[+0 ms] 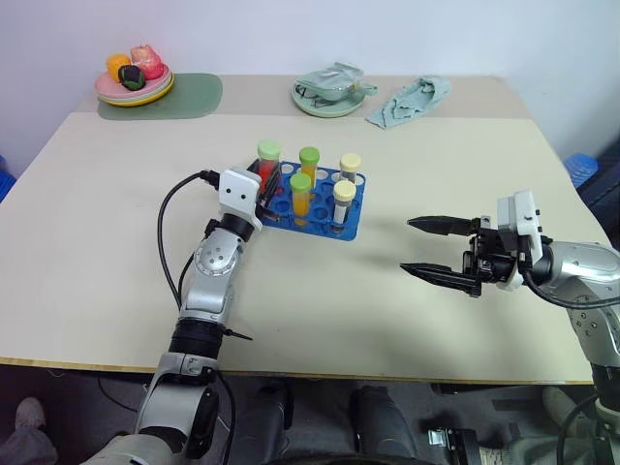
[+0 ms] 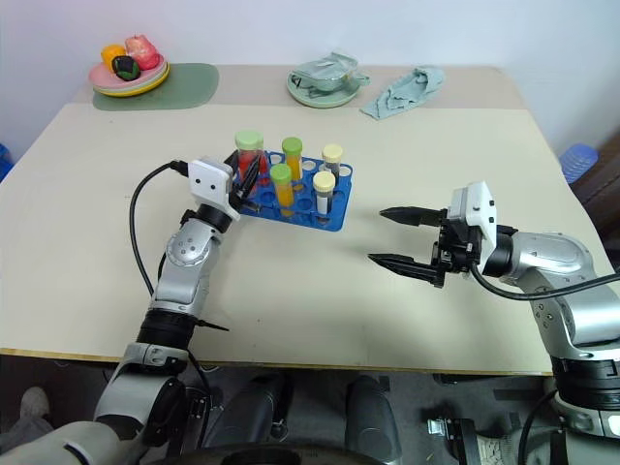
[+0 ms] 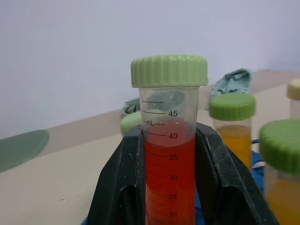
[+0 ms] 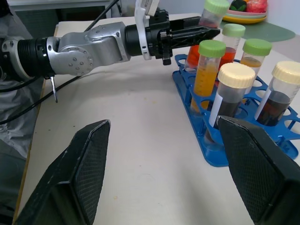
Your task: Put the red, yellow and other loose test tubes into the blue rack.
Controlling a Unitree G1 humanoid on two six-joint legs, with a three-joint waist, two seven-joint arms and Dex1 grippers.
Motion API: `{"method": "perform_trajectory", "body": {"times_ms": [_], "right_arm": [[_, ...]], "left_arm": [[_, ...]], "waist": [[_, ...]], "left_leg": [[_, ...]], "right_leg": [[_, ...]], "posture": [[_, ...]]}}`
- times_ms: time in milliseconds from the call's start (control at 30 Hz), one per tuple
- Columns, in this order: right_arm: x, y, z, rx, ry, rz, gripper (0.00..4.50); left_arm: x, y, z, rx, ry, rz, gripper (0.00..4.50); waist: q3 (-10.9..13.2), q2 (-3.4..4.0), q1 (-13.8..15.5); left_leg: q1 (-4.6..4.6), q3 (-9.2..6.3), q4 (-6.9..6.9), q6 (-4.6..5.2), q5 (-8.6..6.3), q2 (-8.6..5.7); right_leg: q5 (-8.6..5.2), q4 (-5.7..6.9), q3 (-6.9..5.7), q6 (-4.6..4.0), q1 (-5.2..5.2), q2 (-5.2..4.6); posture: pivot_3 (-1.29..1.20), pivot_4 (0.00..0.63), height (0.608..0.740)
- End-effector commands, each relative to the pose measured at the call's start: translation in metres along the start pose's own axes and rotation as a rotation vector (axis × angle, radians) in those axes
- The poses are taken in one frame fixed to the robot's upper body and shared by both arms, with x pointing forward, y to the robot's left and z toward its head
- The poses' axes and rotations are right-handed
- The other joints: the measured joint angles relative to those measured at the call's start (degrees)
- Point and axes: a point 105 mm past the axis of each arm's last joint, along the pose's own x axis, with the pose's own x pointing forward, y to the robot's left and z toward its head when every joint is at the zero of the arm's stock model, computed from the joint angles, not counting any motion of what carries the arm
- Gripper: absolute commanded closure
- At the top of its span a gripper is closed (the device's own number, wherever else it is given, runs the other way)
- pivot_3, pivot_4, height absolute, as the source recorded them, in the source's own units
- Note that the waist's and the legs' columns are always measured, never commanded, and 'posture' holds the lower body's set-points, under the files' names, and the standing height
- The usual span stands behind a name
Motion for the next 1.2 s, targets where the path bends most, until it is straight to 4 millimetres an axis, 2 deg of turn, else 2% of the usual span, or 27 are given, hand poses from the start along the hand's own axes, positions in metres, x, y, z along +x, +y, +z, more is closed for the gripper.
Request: {"method": "perform_trajectory", "body": {"times_ms": [33,200,433,567,700,833,1000,1200], "right_arm": [[-0.004,0.000,0.013,-0.052,-0.013,-0.010,0.78],[-0.003,0.000,0.013,-0.050,-0.016,-0.010,0.78],[-0.002,0.000,0.013,-0.050,-0.019,-0.011,0.78],[-0.002,0.000,0.012,-0.046,-0.022,-0.013,0.78],[0.000,0.002,0.008,-0.024,-0.031,-0.027,0.78],[0.003,0.005,-0.002,0.011,-0.056,-0.085,0.78],[0.006,0.008,-0.024,0.029,-0.045,-0.207,0.78],[-0.013,0.016,-0.038,0.047,0.001,-0.350,0.78]], "left_arm": [[-0.002,-0.006,0.001,-0.031,-0.017,-0.024,3.68],[-0.005,-0.004,-0.010,-0.043,0.024,-0.016,3.68],[-0.007,0.005,-0.010,-0.091,0.005,0.024,0.28],[-0.009,0.005,0.003,-0.151,-0.035,0.017,0.28],[-0.021,0.012,0.017,-0.180,-0.029,0.003,0.28],[-0.049,0.019,0.028,-0.097,-0.012,-0.054,0.28],[-0.094,0.034,0.027,-0.044,0.046,-0.091,0.28],[-0.143,0.043,0.041,-0.085,0.090,-0.286,0.28]], "waist": [[0.0,0.00,0.0],[0.0,0.00,0.0],[0.0,-0.01,0.0],[0.0,-0.01,0.0],[0.0,-0.01,-0.1],[0.0,0.01,-0.4],[-0.1,0.08,-0.1],[-0.1,0.13,0.0]], "left_leg": [[0.00,0.00,0.00,0.00,0.00,0.00],[0.00,0.00,0.01,0.00,0.00,0.00],[0.00,-0.01,0.00,0.02,-0.01,0.00],[0.00,-0.01,0.00,0.03,-0.02,0.00],[0.00,-0.01,-0.01,0.03,-0.02,0.02],[0.01,-0.01,-0.04,0.03,-0.02,0.05],[0.02,-0.01,-0.04,0.12,-0.07,0.04],[0.02,-0.01,-0.09,0.21,-0.13,0.05]], "right_leg": [[0.00,0.00,0.00,0.00,0.00,0.00],[0.00,0.00,0.00,0.00,0.00,0.00],[0.00,0.00,0.00,0.00,-0.01,0.00],[0.00,0.00,0.00,0.00,-0.01,0.00],[0.00,0.01,0.00,0.00,-0.02,0.00],[0.00,0.03,0.01,0.00,-0.05,0.02],[0.00,0.01,0.03,-0.01,-0.03,0.01],[-0.01,-0.07,0.04,-0.02,-0.02,0.00]], "posture": [[0.00,0.150,0.740],[0.00,0.150,0.740],[0.00,0.150,0.740],[0.00,0.150,0.740],[0.00,0.150,0.740],[0.00,0.150,0.740],[0.00,0.150,0.740],[0.00,0.150,0.740]]}}
